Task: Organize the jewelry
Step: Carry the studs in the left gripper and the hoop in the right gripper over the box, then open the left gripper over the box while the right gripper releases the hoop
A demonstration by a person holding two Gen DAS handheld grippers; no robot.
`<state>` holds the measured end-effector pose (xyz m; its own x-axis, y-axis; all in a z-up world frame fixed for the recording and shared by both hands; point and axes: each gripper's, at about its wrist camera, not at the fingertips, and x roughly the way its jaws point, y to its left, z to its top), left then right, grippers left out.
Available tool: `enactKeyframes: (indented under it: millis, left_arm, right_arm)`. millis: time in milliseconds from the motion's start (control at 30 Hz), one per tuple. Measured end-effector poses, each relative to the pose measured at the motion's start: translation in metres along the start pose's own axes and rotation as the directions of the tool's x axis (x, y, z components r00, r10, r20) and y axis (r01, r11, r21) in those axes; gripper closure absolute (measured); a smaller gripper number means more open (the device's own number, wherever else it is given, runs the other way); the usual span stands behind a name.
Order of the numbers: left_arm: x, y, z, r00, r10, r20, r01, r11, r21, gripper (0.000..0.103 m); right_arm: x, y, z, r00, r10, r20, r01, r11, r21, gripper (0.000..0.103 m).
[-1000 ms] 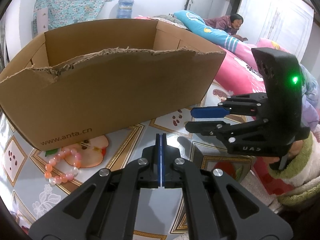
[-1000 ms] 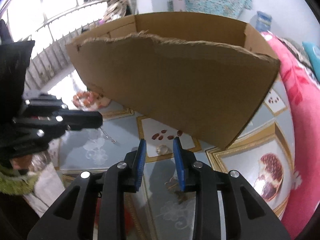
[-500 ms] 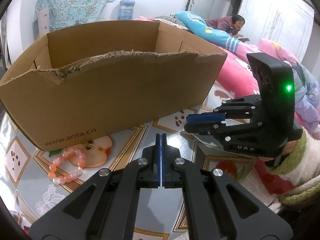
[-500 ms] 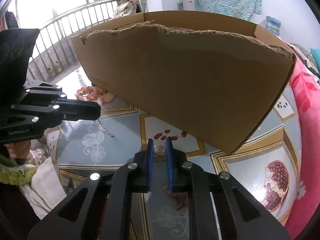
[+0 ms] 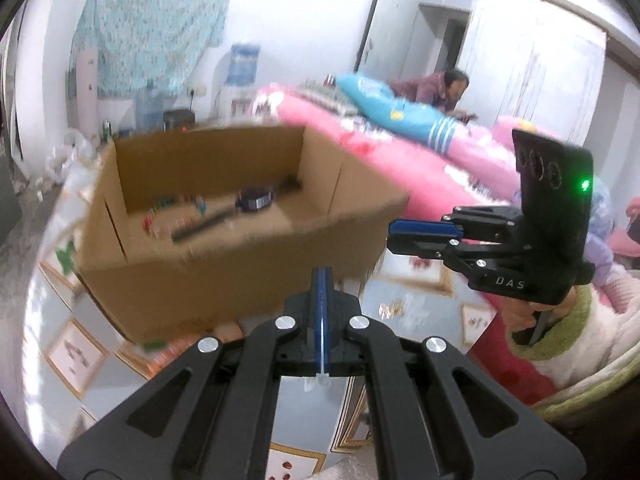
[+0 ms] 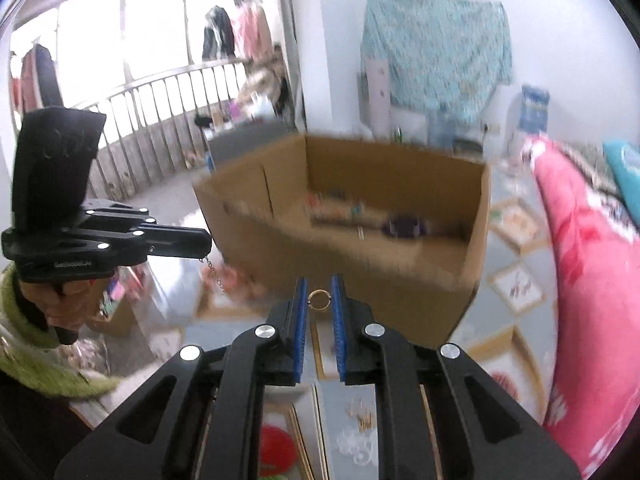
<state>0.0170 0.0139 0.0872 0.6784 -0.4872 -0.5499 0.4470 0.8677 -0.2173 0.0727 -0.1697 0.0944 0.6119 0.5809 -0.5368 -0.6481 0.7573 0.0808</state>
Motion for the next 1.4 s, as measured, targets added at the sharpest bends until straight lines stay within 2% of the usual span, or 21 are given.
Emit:
enactKeyframes:
  millis: [67,167,333,467,600,733,767,867,933,1100,1200,1400]
  left_arm:
    - [-0.012,0.002,0.014,0.999,-0.013,0.036,0.013,1.0,0.004,0.103]
    - [-0.018,0.007,0.038,0.998,-0.02,0.067,0.019,1.0,0.007,0.103]
    - [0.008,0.019,0.069,0.998,-0.045,0.041,0.046,0.999,-0.014,0.103]
    - [0.055,0.041,0.083,0.996,-0.057,-0.068,0.05,0.994,-0.1,0.103]
    - [0.098,0.063,0.083,0.983,-0.074,-0.165,0.048,0.987,-0.156,0.103]
    - [0.129,0.075,0.076,0.967,-0.048,-0.252,0.003,0.985,-0.173,0.103]
    - [0.136,0.077,0.076,0.961,-0.034,-0.273,-0.014,0.985,-0.174,0.1]
    - [0.144,0.08,0.076,0.955,-0.012,-0.298,-0.044,0.982,-0.182,0.078]
    - [0.142,0.08,0.076,0.958,-0.006,-0.285,-0.047,0.983,-0.178,0.076]
    - [0.137,0.081,0.08,0.965,0.03,-0.259,-0.076,0.983,-0.17,0.061]
    - [0.13,0.082,0.083,0.971,0.044,-0.235,-0.087,0.981,-0.175,0.057]
    - [0.101,0.076,0.087,0.984,0.057,-0.171,-0.087,0.981,-0.173,0.05]
  right_arm:
    - [-0.006,0.001,0.017,0.999,0.017,0.04,-0.016,1.0,-0.015,0.091]
    - [-0.003,-0.004,0.043,0.998,0.013,0.056,-0.012,1.0,-0.025,0.091]
    - [0.023,-0.019,0.076,1.0,-0.012,-0.016,0.011,1.0,-0.027,0.09]
    - [0.054,-0.036,0.089,0.994,-0.005,-0.106,0.007,1.0,0.013,0.09]
    - [0.08,-0.048,0.095,0.984,-0.009,-0.177,0.014,1.0,0.028,0.09]
    - [0.097,-0.05,0.095,0.977,-0.017,-0.212,0.02,1.0,0.011,0.09]
    - [0.101,-0.051,0.094,0.975,-0.02,-0.222,0.022,1.0,0.006,0.09]
    - [0.109,-0.055,0.094,0.972,-0.024,-0.235,0.027,1.0,0.009,0.089]
    - [0.109,-0.057,0.095,0.973,-0.021,-0.231,0.026,1.0,0.018,0.089]
    - [0.108,-0.064,0.095,0.975,-0.017,-0.219,0.026,0.999,0.039,0.088]
    - [0.106,-0.066,0.097,0.977,-0.03,-0.211,0.04,0.998,0.043,0.086]
    - [0.075,-0.073,0.102,0.992,-0.022,-0.127,0.033,0.996,0.088,0.078]
